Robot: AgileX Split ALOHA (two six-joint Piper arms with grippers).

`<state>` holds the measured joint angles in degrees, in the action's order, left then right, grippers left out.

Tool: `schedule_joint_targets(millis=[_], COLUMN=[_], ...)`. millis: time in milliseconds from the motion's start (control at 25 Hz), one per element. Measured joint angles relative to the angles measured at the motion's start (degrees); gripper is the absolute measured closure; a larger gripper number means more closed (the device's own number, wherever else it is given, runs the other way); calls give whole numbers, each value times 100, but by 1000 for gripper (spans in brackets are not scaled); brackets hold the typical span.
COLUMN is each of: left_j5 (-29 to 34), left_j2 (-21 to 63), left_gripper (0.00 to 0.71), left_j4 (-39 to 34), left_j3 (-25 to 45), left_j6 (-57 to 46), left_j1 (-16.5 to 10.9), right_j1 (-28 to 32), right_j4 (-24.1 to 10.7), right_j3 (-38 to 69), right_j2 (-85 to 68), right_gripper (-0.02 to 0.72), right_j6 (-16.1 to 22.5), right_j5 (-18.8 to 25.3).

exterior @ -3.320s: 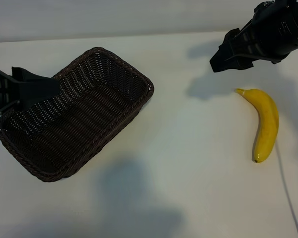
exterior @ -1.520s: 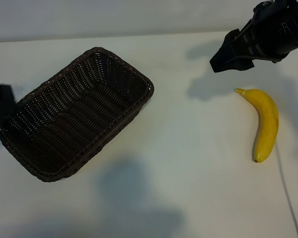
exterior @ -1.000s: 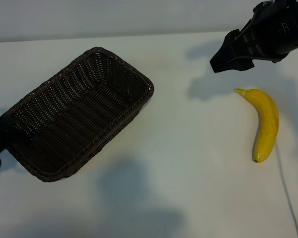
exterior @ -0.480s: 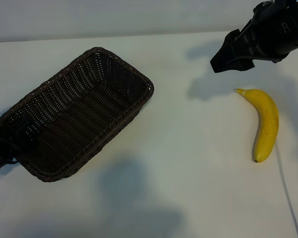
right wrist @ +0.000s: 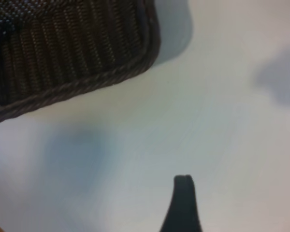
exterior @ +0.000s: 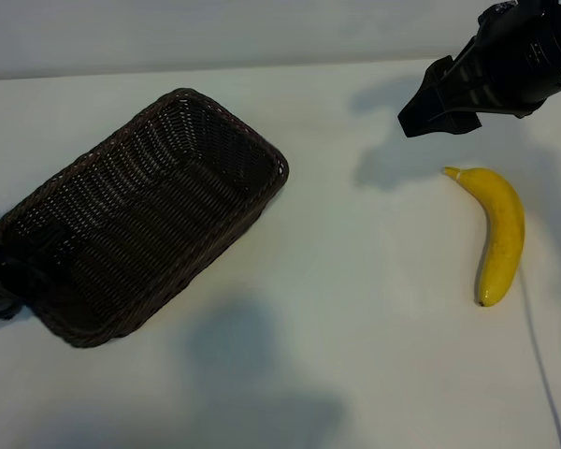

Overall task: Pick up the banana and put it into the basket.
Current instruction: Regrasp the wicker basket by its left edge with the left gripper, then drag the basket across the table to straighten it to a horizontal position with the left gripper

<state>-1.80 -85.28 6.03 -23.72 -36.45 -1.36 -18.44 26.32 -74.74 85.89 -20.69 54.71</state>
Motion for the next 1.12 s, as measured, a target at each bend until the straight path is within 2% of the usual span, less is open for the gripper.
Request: schedule_joint_targets(millis=[360,480,640,720,840,1000,1120], left_j5=[27,399,937,1250,1664,2064,2422], left_j2=[0,-30,-37,-48,-66,-300,-737], left_gripper=[544,544,545,545,545,545,545], left_j4=[-40,-228,-261,34,911,2676,3645], left_j3=[-64,-373,-953,-1243,-1722,-2332,-2721], left_j6=[12,158,759,1303,2546,4533,5662], left_j1=[5,24,181,215,215,215,215], right_j1=[0,0,0,0,0,0,0], right_j4=[-5,-5,-5,-5,-5,-5,-5], right_j3=[0,0,0,0,0,0,0], right_j2=[0,0,0,0,0,0,0], right_gripper=[109,109,109,109,109,109,109], right_j6=[1,1,-12,-12,-12,-12,-12], right_j5=[-34,-35,-35,-40,-40,-63,-63])
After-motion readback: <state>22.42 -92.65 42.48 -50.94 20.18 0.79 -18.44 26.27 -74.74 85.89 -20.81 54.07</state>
